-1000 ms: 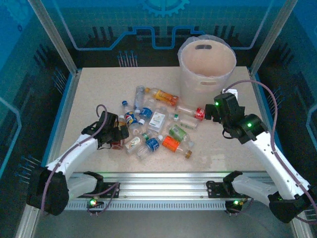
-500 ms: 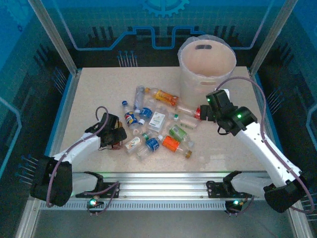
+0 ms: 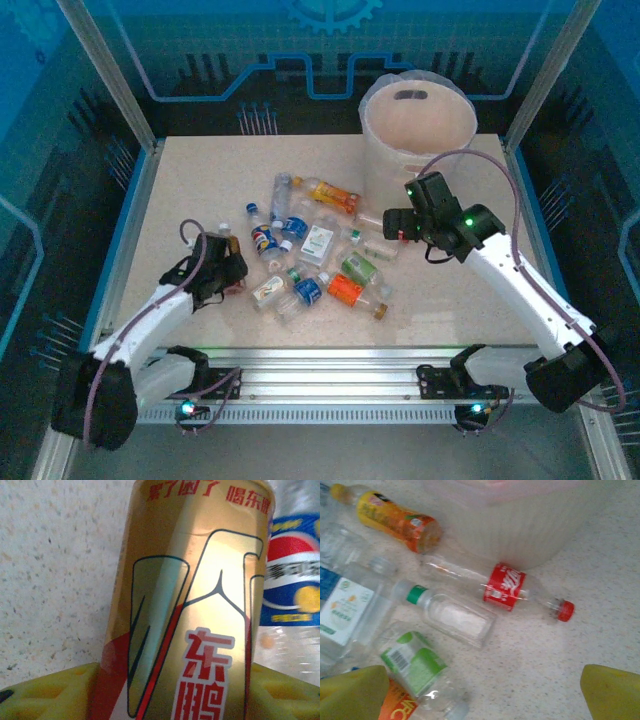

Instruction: Put the plastic bottles in the bin

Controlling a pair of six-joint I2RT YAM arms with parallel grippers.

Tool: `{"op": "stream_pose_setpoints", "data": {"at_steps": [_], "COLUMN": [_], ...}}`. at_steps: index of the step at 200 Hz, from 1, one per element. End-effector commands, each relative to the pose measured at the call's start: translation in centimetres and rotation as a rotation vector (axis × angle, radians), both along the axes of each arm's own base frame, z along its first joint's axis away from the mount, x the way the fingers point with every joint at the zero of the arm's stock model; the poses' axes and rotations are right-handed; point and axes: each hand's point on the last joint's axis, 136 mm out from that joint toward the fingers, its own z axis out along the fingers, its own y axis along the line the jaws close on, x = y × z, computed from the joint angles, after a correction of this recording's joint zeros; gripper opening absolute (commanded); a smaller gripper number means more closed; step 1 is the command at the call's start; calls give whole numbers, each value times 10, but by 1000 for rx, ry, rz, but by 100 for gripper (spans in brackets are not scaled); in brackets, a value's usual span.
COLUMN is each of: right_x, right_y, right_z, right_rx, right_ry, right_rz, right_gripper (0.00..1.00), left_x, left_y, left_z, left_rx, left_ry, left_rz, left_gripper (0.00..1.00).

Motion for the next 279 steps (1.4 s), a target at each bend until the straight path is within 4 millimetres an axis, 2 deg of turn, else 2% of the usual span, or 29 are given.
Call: {"op": "stream_pose_setpoints", "data": {"at_steps": [1, 26, 46, 85, 111, 139, 172, 209, 240, 279], "right_x": [5, 6, 8, 16, 16, 22, 29, 49, 63, 70], "right_y": [37, 66, 88, 126, 157, 181, 207, 216, 222, 227], "right_z": [26, 43, 53, 69, 85, 98, 110, 111, 109, 113], "right_rx": [105, 174, 231, 349, 462, 536, 583, 570, 565, 573], "right_ry": [-58, -90, -96, -97, -96, -83, -86, -92, -92, -101], "right_rz": [121, 220, 283, 387, 500, 568, 637, 607, 588, 581], "right_gripper": [100, 100, 100, 100, 100, 100, 100, 99, 89, 65], "left_x": [5, 11, 18, 33, 40, 44, 45, 38, 36, 38], "left_y": [4, -6, -21, -72, -110, -144, -177, -200, -205, -203], "left_z": [31, 72, 102, 147, 169, 191, 205, 213, 214, 213], "left_rx": [3, -24, -83, -204, -267, -320, -346, -361, -358, -346], "left_ry": [-126, -270, -376, -547, -637, -728, -772, -815, -830, -835], "left_rz": [-3, -66, -131, -321, -469, -600, -724, -811, -830, -810], "left_gripper": [42, 42, 41, 38, 38, 38, 38, 39, 39, 39]}}
